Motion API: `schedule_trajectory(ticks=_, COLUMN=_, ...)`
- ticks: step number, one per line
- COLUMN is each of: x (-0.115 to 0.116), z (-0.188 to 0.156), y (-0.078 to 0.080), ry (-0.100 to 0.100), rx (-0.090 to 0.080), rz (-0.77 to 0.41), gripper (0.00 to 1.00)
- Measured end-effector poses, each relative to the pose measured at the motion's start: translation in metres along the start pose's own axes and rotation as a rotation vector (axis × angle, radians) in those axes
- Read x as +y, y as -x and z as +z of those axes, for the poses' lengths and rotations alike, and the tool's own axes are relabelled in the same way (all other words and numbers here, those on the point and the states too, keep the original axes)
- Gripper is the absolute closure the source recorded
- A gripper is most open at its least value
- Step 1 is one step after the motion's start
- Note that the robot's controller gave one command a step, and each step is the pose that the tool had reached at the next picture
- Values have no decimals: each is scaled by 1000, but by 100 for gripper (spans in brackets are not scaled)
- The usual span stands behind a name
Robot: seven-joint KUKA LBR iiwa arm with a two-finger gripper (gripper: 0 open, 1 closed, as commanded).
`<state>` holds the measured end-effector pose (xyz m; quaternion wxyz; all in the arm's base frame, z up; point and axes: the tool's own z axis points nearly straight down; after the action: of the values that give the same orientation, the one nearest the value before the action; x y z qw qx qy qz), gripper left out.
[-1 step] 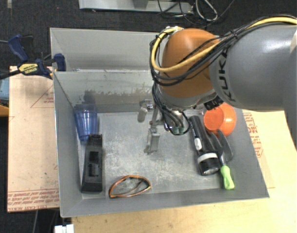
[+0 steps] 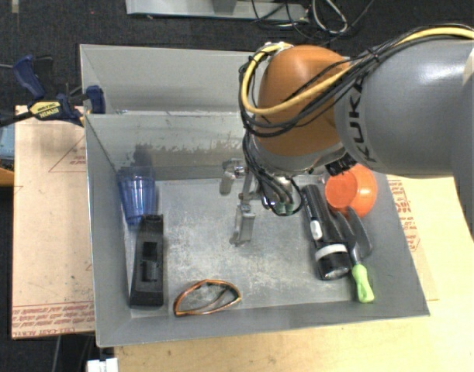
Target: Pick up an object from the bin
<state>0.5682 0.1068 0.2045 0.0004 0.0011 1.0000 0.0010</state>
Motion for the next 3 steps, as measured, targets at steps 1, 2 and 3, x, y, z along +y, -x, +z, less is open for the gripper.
schedule_trajectory(ticks=1, x=23, z=-4, y=-5, ry=2, rx=-3, rz=-405, gripper=0)
schedule_trajectory(ticks=2, x=45, z=52, y=-36, ry=-1, rx=4, rz=23, gripper=0)
schedule_trajectory(ticks=3, x=28, z=-57, y=4, ry=1, rx=-20, rz=-370, gripper=0)
